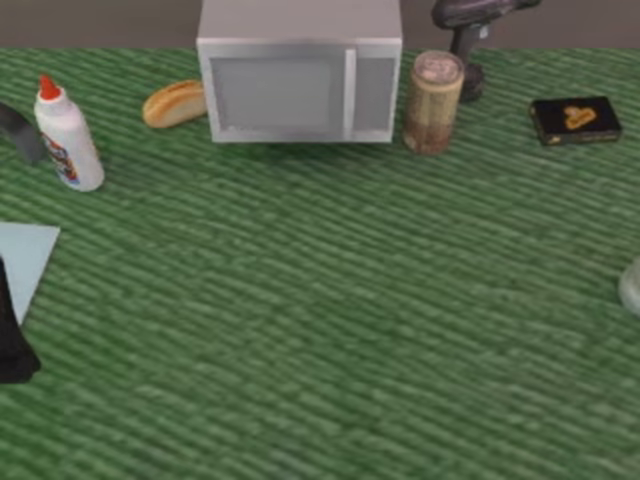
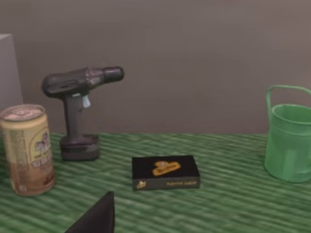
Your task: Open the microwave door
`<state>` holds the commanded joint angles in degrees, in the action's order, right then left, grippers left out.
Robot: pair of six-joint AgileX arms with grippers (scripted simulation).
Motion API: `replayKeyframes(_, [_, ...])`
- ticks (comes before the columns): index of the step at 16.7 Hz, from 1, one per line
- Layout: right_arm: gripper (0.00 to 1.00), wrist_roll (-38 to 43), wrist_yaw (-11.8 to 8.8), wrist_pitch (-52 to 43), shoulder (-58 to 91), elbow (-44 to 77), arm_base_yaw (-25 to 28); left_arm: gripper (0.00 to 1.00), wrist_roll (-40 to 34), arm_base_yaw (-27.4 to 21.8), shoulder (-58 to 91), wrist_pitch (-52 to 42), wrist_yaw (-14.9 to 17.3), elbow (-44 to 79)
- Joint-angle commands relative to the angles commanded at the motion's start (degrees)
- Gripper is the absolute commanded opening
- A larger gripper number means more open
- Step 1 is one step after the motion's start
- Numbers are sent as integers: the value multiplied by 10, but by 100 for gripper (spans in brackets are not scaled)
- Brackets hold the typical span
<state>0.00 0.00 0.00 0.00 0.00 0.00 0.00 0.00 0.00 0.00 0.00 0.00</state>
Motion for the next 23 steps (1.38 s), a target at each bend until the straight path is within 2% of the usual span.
replayKeyframes(5, [100, 0, 0, 0, 0, 0, 0, 100, -10, -15, 35, -18, -9, 34])
replayKeyframes(9, [100, 0, 0, 0, 0, 0, 0, 100, -47, -65, 168, -72, -39, 159])
replayKeyframes(23, [100, 0, 0, 0, 0, 0, 0, 100, -270, -316, 1025, -304, -189, 902])
